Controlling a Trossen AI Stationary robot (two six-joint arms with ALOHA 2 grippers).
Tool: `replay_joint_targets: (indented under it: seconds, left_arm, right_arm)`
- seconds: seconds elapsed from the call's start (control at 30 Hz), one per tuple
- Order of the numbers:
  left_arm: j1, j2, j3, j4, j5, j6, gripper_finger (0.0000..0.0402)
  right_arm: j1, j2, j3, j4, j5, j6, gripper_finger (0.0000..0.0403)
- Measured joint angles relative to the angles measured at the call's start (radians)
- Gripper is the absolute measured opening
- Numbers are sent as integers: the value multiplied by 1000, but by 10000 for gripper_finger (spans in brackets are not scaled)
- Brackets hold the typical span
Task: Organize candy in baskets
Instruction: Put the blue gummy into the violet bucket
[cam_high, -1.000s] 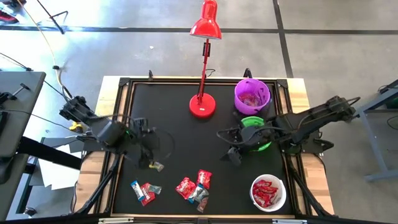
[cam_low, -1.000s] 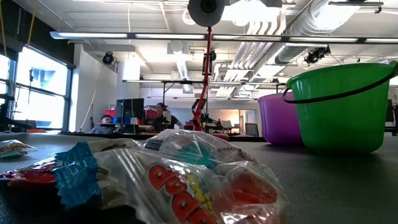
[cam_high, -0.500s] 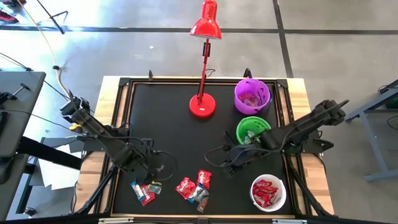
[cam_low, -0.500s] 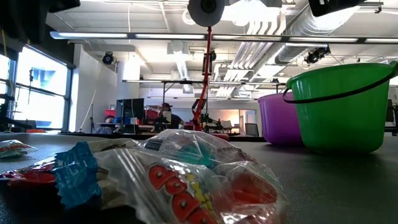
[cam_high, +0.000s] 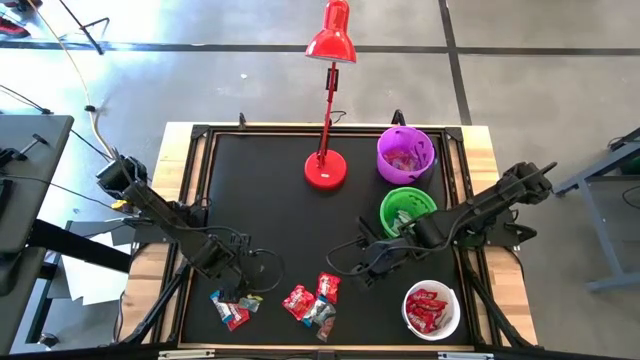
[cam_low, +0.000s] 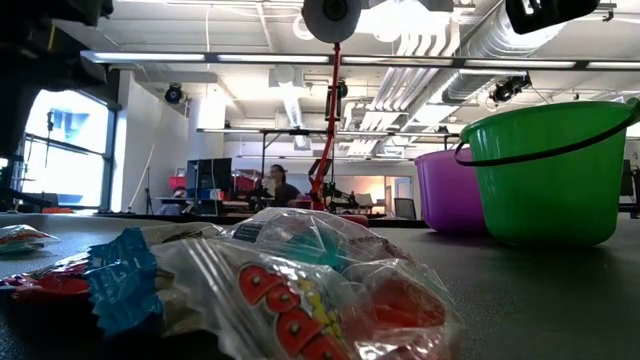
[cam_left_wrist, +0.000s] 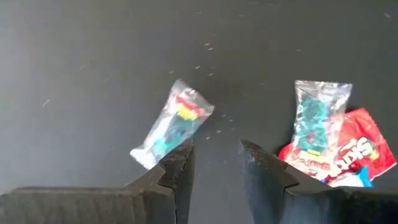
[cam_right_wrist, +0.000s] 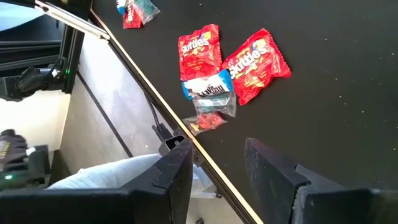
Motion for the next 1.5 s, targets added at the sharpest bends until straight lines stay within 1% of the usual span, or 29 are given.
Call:
replay_joint_targets:
  seconds: [0.1, 0.23, 0.33, 0.43, 0.57, 0.87, 1.0, 1.2, 1.27, 1.33, 1.5]
  left_arm:
    - [0, 0, -48, 75, 7, 85, 108]
    - [3, 0, -97, 129, 3, 194, 108]
    - [5, 0, -122, 128, -31, 279, 108]
    - [5, 0, -146, 128, -88, 356, 108]
    - [13, 0, -186, 149, -123, 402, 108]
    - [40, 0, -251, 268, -118, 395, 108]
    - [51, 0, -255, 287, -115, 394, 108]
    - [63, 13, -255, 313, -114, 291, 108]
    - [63, 28, -254, 326, -93, 263, 108]
    - [63, 47, -252, 342, -70, 255, 108]
    - [63, 84, -250, 353, -64, 247, 108]
  right_arm:
    - [-7, 0, 0, 0, 0, -2, 142]
    - [-15, 0, 0, 0, 1, -10, 142]
    - [-21, 0, 0, 0, 3, -10, 142]
    - [-21, 0, 0, 0, 3, -10, 142]
    - [-21, 0, 0, 0, 3, -10, 142]
    - [-21, 0, 0, 0, 4, -10, 142]
    - [-21, 0, 0, 0, 4, -10, 142]
    - [-21, 0, 0, 0, 5, -10, 142]
    - [-21, 0, 0, 0, 5, -10, 142]
    - [-21, 0, 0, 0, 5, -11, 142]
    - [-21, 0, 0, 0, 5, -28, 142]
